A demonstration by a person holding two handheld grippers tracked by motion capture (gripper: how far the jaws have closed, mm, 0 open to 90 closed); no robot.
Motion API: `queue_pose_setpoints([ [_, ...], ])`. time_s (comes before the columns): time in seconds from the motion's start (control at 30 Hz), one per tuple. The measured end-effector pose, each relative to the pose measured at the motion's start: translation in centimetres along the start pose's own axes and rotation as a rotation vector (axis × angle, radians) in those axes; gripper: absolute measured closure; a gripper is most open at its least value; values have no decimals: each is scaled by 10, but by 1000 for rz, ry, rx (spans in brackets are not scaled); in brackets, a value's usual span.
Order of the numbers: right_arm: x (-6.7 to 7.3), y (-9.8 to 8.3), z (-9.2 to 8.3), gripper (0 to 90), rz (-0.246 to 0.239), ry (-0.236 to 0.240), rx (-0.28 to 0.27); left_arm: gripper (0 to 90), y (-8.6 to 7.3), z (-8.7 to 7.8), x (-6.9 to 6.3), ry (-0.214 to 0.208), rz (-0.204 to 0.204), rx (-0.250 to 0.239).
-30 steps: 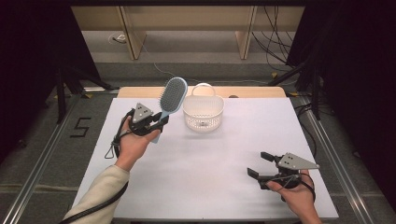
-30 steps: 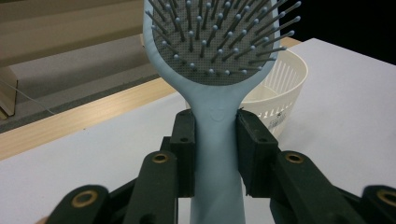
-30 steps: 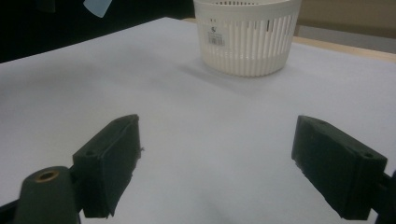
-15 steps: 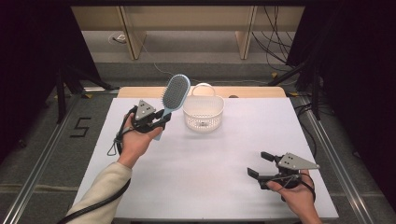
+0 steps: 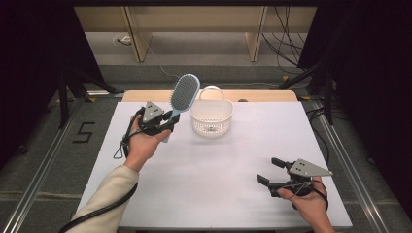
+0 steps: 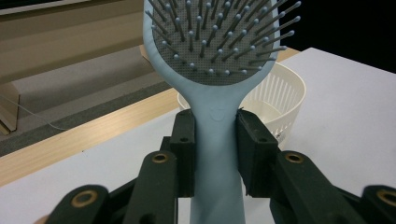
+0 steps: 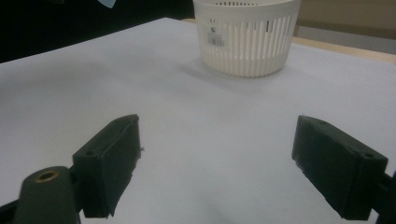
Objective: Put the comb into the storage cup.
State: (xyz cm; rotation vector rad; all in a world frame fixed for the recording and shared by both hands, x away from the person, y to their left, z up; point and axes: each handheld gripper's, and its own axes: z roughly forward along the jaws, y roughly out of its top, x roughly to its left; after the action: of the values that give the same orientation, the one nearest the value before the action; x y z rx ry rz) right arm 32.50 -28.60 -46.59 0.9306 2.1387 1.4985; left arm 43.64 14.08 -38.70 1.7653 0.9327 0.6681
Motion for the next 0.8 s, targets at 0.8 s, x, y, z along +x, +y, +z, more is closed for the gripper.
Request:
queue_pose_setpoints([
  [0.8, 0, 0, 0, 164, 0, 0, -3, 697, 7, 10, -7, -15, 17, -6],
])
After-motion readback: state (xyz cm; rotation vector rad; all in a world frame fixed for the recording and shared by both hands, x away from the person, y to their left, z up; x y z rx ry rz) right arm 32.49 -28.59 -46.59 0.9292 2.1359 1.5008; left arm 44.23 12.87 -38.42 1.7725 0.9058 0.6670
